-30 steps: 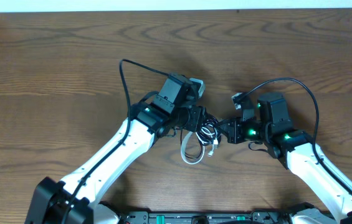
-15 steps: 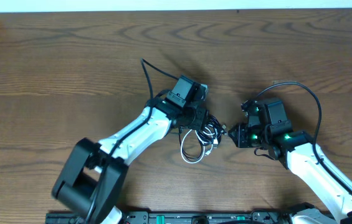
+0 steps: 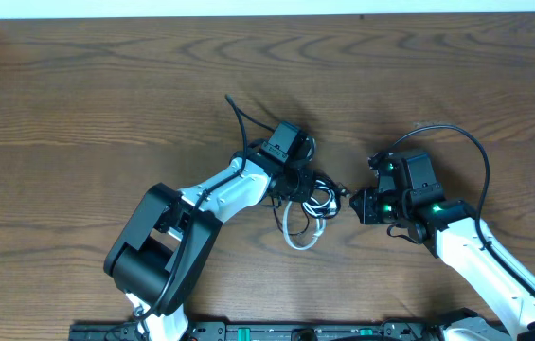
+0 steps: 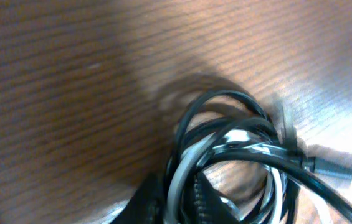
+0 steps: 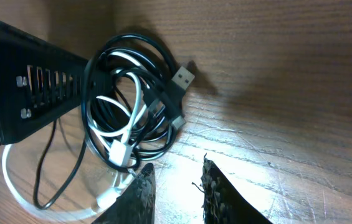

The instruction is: Untangle cables

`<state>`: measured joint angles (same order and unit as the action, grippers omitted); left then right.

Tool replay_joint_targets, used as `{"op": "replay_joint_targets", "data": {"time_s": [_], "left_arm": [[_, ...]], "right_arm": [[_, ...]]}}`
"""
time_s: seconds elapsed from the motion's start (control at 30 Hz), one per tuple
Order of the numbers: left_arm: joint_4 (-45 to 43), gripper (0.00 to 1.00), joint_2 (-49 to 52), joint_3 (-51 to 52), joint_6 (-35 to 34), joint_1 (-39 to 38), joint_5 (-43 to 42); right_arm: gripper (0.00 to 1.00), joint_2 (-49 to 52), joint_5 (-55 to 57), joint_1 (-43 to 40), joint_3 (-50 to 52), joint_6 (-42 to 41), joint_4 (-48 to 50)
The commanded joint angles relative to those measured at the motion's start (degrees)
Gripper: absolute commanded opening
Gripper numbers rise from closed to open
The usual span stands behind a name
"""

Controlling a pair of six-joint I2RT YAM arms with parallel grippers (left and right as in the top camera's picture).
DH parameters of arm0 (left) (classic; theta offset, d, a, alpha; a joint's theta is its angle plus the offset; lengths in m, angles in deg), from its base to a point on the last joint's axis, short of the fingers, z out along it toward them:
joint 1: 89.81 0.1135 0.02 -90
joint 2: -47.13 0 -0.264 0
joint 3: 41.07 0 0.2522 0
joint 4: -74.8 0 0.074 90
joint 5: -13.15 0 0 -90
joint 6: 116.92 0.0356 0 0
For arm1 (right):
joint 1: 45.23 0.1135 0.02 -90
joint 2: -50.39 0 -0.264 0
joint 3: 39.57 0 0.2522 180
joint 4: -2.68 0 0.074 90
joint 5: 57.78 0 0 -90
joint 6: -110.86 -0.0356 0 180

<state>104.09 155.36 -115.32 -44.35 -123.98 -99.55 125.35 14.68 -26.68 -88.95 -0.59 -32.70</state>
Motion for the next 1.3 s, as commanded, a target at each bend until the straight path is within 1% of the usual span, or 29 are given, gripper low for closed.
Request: {"op": "replay_joint_targets", "data": {"time_s": [0.0, 0.17, 0.3, 0.4, 0.5, 0.57, 0.67, 0.8, 0.87, 0.93, 1.0, 1.07, 1.27], "left_arm": [[0.66, 0.07, 1.46, 0.26, -0.87, 0.13, -3.08], [0.87, 0.07, -1.46, 0.26, -0.87, 1.73, -5.03], [1.09, 0.08, -6.54, 0.26, -0.87, 4.15, -10.93], [1.09, 0.07, -10.08, 0.26, -0.87, 5.66, -14.99], [1.53, 0.07, -13.03, 0.26, -0.85, 6.4, -17.18], [2.03, 0.07, -14.21, 0.26, -0.85, 6.4, -17.4], [2.84, 0.07, -14.8, 0.26, -0.85, 6.34, -17.4], [3.91, 0.07, -14.78, 0.26, 0.0, 6.36, -17.03], [4.33, 0.07, -14.78, 0.26, 0.0, 6.36, -15.39], [5.49, 0.08, -14.78, 0.26, 0.0, 6.36, -10.84], [7.67, 0.07, -14.78, 0.26, -0.02, 6.36, -4.11], [8.46, 0.07, -14.78, 0.26, 0.0, 6.36, -1.88], [8.57, 0.07, -14.78, 0.26, -0.55, 6.36, -2.36]], "right_arm": [[0.22, 0.07, 0.68, -0.13, -0.26, 0.28, 0.02], [0.28, 0.07, 1.14, -0.13, -0.26, 0.28, 0.02], [0.29, 0.07, 4.31, -0.13, -0.26, 0.28, 0.02], [0.32, 0.07, 6.29, -0.13, -0.26, 0.15, 0.44], [0.34, 0.07, 6.67, -0.13, -0.26, -2.99, 1.4], [0.34, 0.07, 5.57, -0.13, -0.26, -5.66, 2.58], [0.34, 0.07, -1.81, -0.11, -0.26, -6.19, 5.88], [0.33, 0.07, -10.14, -0.11, -0.26, -6.16, 10.16], [0.33, 0.07, -13.53, -0.11, -0.26, -6.14, 11.85], [0.34, 0.07, -15.8, -0.11, -0.26, -6.14, 12.85], [0.34, 0.07, -17.25, -0.13, -0.26, -6.14, 13.27], [0.33, 0.07, -17.84, -0.11, -0.26, -6.14, 13.25], [0.34, 0.07, -19.08, -0.11, -0.26, -6.14, 13.07]]}}
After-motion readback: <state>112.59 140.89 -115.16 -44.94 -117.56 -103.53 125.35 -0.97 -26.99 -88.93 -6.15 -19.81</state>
